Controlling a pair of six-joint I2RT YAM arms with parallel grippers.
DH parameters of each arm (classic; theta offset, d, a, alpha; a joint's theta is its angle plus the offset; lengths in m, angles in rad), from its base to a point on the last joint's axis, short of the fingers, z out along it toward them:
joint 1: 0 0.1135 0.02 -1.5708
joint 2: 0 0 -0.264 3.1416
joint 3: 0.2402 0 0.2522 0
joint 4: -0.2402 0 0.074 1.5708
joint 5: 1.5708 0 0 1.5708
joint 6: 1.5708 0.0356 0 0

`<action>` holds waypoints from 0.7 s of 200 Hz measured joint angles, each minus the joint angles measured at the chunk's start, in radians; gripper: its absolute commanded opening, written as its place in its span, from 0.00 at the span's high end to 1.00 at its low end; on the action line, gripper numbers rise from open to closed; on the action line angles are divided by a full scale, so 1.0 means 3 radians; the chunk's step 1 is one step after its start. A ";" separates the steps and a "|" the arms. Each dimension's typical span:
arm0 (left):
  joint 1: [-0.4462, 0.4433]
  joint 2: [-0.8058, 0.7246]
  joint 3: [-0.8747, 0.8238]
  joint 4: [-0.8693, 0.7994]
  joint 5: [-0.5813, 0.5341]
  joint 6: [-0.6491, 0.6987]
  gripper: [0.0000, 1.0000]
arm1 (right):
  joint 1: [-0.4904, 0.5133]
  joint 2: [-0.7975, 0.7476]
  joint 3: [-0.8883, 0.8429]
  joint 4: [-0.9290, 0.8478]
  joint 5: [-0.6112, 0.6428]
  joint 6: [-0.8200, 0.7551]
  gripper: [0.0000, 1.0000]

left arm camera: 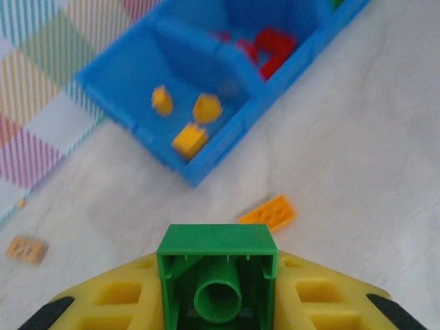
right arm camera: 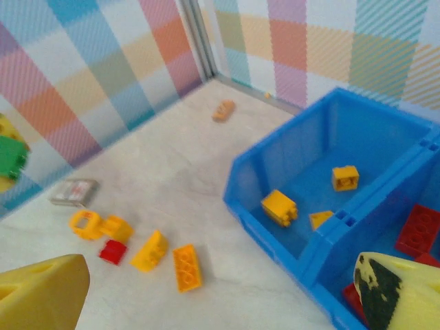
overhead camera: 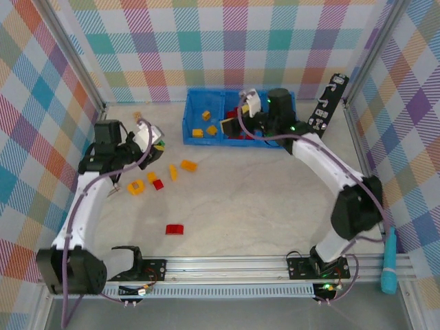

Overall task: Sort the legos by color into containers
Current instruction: Pick up the lego from the middle-left of the table, then place the lego in the container.

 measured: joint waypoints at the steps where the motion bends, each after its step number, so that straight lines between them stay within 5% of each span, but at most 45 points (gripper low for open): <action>1: 0.0000 -0.0019 -0.0019 0.0019 0.0027 -0.0019 0.81 | 0.0001 -0.0013 -0.0013 0.0011 -0.0005 0.0009 0.01; 53: -0.0015 -0.0453 -0.0435 0.0753 0.0608 -0.0641 0.81 | 0.0041 -0.0017 0.0415 -0.0090 -0.0701 0.0528 0.01; 92: -0.0170 -0.0670 -0.0493 0.1085 0.0643 -0.0843 0.81 | 0.0243 -0.0061 0.0047 0.0247 -0.1150 0.0988 0.00; 140: -0.0509 -0.0710 -0.0481 0.1106 0.0553 -0.0846 0.81 | 0.0605 0.0189 0.0628 -0.0065 -0.1191 0.1161 0.05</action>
